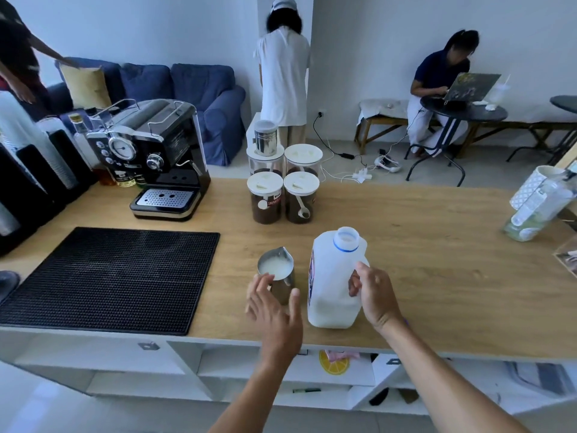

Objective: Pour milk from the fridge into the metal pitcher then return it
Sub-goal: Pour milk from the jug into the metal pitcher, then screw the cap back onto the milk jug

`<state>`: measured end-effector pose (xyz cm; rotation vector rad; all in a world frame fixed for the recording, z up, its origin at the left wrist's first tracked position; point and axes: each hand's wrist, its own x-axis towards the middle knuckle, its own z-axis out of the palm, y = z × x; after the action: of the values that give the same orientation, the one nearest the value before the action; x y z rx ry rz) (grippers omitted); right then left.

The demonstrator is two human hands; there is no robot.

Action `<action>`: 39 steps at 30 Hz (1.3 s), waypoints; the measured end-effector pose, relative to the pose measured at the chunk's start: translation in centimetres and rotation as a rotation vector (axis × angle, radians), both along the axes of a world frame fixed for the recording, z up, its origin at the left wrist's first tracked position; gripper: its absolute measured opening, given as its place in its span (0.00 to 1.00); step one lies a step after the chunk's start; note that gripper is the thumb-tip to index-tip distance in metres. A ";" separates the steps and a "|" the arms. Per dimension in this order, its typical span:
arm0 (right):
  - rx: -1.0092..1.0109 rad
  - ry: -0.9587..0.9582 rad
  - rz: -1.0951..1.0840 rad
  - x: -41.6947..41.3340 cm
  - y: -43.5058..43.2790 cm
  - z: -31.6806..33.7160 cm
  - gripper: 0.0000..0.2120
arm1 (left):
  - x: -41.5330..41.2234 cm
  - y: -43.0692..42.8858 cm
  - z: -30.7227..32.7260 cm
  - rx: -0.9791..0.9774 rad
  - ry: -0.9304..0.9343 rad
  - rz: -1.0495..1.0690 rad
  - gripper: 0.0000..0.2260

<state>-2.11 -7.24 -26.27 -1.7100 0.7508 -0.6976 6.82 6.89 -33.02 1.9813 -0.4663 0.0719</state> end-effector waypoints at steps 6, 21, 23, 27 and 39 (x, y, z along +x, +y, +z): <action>-0.454 0.232 0.085 -3.4 -1.2 -2.4 0.22 | -0.7 -1.1 2.2 -0.034 0.013 -0.380 0.41; -0.326 0.838 0.040 -10.2 -6.1 -9.9 0.32 | 0.4 -5.9 3.9 -0.068 0.235 -0.437 0.38; -0.449 0.915 0.053 -9.9 -6.3 -10.0 0.28 | 0.4 -6.1 3.9 -0.054 0.241 -0.430 0.36; -0.541 0.974 0.062 -9.4 -6.5 -10.0 0.22 | 0.4 -6.1 3.9 -0.045 0.251 -0.428 0.35; -0.546 0.191 0.047 -3.8 -6.9 6.5 0.30 | 0.4 -5.9 4.0 -0.047 0.274 -0.428 0.36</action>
<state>-5.86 -14.11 -19.81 -2.3095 0.6849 -0.7587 7.18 0.95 -29.00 1.7724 -0.6890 -0.4473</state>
